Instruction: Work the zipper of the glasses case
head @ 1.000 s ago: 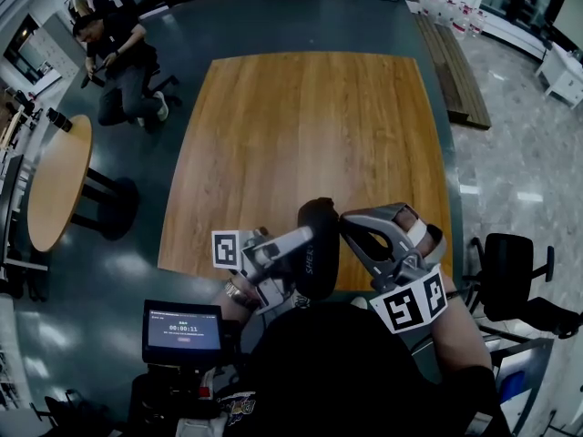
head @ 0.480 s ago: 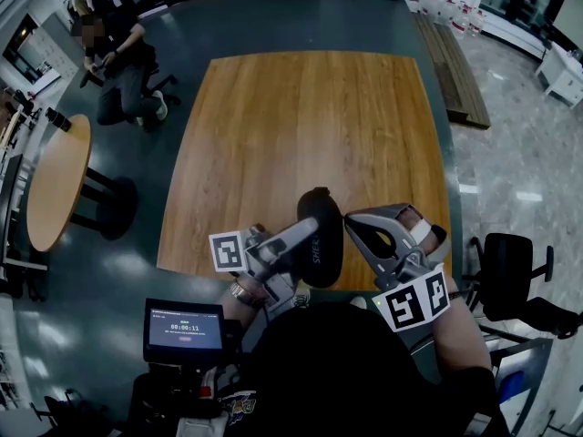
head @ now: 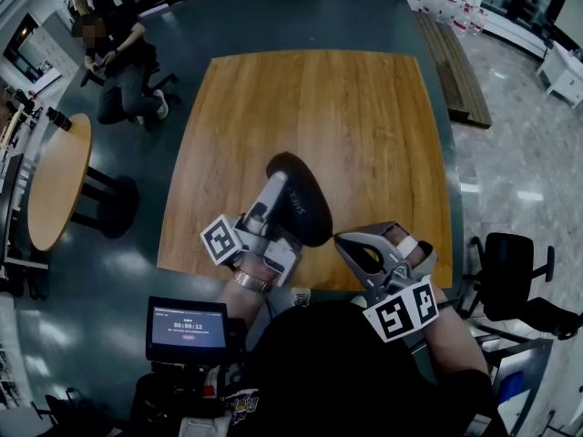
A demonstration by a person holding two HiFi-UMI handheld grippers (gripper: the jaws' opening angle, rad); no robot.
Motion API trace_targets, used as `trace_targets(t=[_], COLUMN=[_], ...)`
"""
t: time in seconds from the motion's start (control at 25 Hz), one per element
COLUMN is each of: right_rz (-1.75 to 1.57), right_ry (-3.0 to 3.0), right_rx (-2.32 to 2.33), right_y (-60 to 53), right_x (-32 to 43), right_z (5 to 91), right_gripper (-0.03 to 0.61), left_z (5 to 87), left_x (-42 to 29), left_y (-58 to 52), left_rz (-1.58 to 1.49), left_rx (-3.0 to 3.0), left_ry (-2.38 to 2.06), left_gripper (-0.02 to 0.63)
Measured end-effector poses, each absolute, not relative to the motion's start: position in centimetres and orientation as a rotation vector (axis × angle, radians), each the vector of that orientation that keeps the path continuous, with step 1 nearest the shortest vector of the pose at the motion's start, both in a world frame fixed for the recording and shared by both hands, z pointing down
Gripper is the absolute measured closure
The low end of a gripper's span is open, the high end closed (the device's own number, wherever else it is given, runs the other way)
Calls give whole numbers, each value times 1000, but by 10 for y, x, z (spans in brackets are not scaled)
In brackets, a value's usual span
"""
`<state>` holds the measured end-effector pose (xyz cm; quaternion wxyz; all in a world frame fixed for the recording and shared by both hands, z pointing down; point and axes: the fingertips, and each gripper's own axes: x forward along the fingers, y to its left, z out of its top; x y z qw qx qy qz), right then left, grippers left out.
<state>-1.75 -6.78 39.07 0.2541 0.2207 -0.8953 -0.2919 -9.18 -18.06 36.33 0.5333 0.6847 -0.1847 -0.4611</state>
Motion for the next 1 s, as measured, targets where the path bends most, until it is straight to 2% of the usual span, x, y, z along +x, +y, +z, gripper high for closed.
trace_targets(t=[0.2, 0.72, 1.0], right_rz=[-603, -351, -487], right_ry=[-2496, -2560, -2467], right_rx=[684, 758, 738], right_y=[-69, -67, -68], right_x=[-27, -31, -36], right_z=[402, 427, 434], right_gripper=[575, 575, 575], left_z=[375, 386, 393], left_x=[-102, -92, -103], left_y=[-193, -188, -185], left_rz=[-1196, -1189, -1201], left_rx=[1516, 1583, 1549], left_ry=[-583, -783, -915], left_gripper=[345, 344, 345])
